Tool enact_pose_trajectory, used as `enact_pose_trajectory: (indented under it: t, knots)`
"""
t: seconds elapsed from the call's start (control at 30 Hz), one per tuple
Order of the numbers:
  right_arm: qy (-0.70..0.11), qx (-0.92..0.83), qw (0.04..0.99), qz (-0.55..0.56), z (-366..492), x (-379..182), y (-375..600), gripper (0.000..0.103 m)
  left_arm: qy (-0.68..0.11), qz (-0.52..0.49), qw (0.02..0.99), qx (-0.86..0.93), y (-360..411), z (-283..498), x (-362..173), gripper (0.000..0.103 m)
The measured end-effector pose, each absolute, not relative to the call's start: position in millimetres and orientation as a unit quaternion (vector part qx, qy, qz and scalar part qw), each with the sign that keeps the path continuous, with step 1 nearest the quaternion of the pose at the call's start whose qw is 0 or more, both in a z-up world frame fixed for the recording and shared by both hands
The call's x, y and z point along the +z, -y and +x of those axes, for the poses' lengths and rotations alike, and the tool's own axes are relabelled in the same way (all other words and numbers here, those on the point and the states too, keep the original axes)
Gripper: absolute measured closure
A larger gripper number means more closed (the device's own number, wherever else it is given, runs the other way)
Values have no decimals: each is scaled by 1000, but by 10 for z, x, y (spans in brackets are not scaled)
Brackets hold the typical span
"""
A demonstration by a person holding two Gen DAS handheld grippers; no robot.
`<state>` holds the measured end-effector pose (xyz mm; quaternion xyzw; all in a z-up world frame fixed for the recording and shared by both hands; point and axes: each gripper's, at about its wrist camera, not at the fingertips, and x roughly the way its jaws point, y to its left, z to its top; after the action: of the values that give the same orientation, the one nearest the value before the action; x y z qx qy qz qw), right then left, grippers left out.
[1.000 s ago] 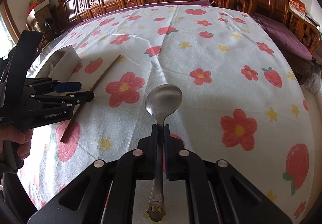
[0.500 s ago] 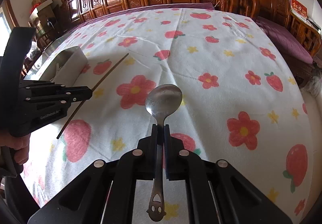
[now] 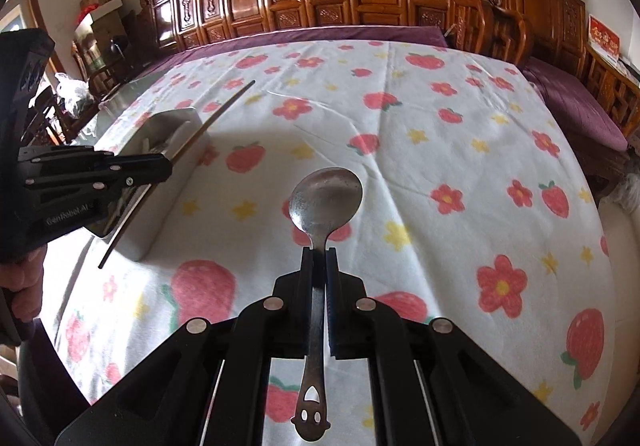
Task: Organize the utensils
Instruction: 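Carry the chopstick into the tray and open the left gripper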
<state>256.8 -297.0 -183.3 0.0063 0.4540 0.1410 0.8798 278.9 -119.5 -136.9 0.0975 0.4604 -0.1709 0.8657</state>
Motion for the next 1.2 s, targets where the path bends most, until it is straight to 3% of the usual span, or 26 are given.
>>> enact_pose_trajectory:
  t: [0.4, 1.2]
  knots:
    - [-451, 160, 878, 11, 2680, -1781, 2708, 96, -450, 97, 876, -141, 519, 2959, -1177, 99]
    - [-465, 164, 870, 5, 2815, -1920, 2579, 96, -504, 106, 852, -93, 41, 3168, -1902, 98]
